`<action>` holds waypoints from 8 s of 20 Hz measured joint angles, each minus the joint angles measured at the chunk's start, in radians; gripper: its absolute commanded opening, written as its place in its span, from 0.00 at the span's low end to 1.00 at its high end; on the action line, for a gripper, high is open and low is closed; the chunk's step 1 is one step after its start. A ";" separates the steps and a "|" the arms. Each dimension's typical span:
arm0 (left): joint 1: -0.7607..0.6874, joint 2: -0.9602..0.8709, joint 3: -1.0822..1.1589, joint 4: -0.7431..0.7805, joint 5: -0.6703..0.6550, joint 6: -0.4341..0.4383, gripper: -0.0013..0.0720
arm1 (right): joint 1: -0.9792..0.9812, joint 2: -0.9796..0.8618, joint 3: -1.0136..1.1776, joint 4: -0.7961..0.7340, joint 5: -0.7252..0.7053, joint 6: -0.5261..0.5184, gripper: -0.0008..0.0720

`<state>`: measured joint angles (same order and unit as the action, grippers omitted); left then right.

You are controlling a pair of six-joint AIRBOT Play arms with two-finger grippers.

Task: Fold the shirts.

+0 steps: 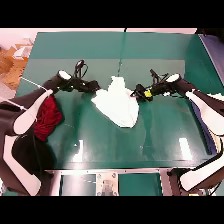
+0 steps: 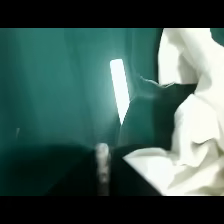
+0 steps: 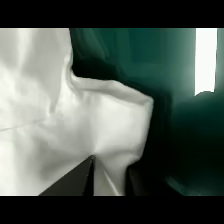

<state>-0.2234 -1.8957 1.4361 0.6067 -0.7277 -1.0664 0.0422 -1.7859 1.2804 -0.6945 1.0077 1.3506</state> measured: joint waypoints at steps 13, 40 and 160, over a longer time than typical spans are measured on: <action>0.181 0.263 0.105 0.158 -0.142 -0.027 0.05 | -0.243 0.209 0.124 0.020 0.134 -0.053 0.03; 0.156 0.882 -0.238 0.105 -0.266 -0.053 0.05 | -0.078 0.928 -0.472 0.037 -0.014 -0.098 0.03; 0.079 0.581 0.433 0.454 -0.477 -0.145 0.06 | -0.423 0.857 -0.054 0.021 0.055 -0.058 0.03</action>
<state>-0.1440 -1.3151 1.8690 1.0607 -1.2049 -1.2114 -0.3813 -0.9291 1.2263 -0.6731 1.0622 1.2926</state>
